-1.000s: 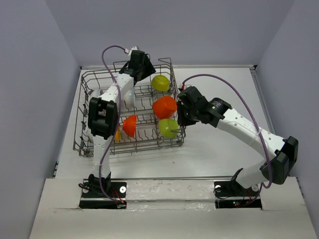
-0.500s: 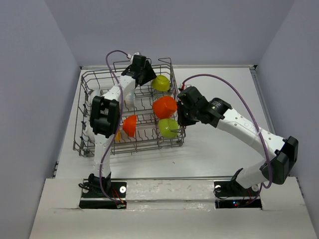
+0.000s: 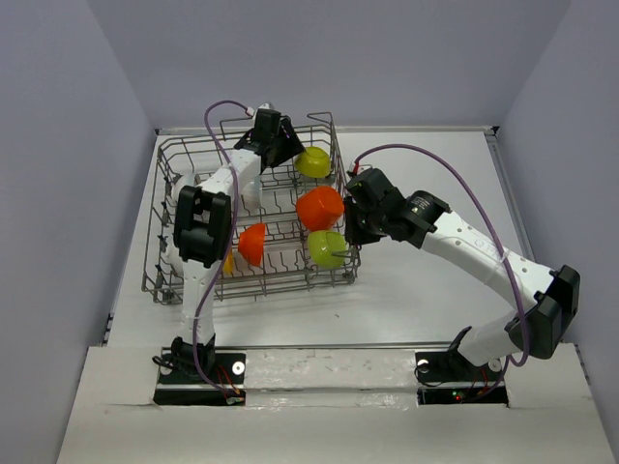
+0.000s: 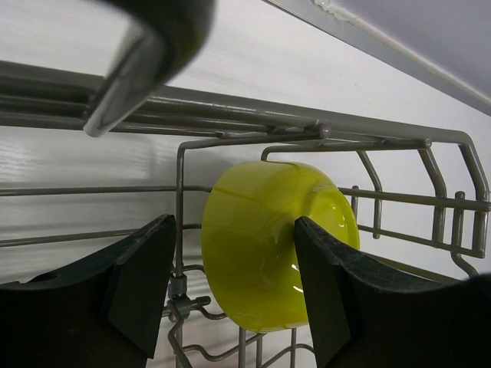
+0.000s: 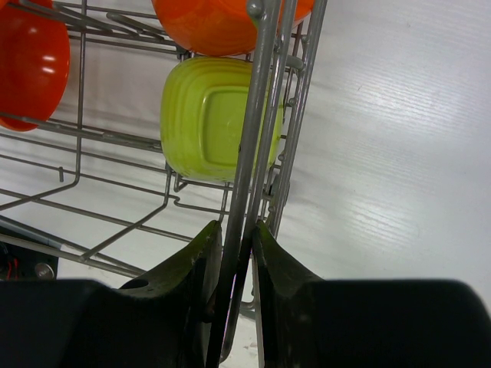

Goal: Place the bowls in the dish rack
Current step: Place the upside down bowl on the dish rack.

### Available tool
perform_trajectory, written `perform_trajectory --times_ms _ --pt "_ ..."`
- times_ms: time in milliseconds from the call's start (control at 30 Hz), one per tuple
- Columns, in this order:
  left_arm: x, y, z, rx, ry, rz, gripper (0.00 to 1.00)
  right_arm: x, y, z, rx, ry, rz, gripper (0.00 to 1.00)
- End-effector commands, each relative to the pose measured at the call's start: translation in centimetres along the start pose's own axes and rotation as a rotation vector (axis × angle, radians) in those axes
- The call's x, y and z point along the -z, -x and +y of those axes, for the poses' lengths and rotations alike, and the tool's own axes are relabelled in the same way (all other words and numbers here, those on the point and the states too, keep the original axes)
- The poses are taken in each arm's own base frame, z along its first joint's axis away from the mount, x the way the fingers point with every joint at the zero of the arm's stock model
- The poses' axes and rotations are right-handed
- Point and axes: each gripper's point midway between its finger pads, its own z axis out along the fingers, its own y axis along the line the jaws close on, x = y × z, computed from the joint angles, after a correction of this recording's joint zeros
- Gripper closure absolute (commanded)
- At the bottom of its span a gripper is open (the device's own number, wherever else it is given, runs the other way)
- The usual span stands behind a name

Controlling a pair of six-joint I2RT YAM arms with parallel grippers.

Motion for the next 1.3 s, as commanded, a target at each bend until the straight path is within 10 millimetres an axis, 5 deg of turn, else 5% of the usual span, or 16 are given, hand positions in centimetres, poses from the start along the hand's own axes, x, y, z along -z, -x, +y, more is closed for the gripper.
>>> perform_trajectory --times_ms 0,500,800,867,1267 --pt "0.9 -1.4 -1.0 -0.01 -0.053 0.056 0.28 1.9 2.7 2.3 -0.012 0.113 -0.12 0.74" --pt "3.4 -1.6 -3.1 0.02 -0.195 0.06 0.24 1.7 2.5 2.4 -0.015 0.12 -0.119 0.74" --pt "3.9 -2.0 -3.2 0.029 -0.22 0.065 0.22 1.6 2.4 2.4 -0.016 0.119 -0.118 0.74" --pt "4.0 -2.0 -3.2 0.032 -0.226 0.067 0.13 1.6 2.4 2.4 -0.019 0.121 -0.117 0.74" --pt "3.9 -2.4 -3.3 0.061 -0.239 0.083 0.12 1.9 2.4 2.4 -0.021 0.124 -0.122 0.74"
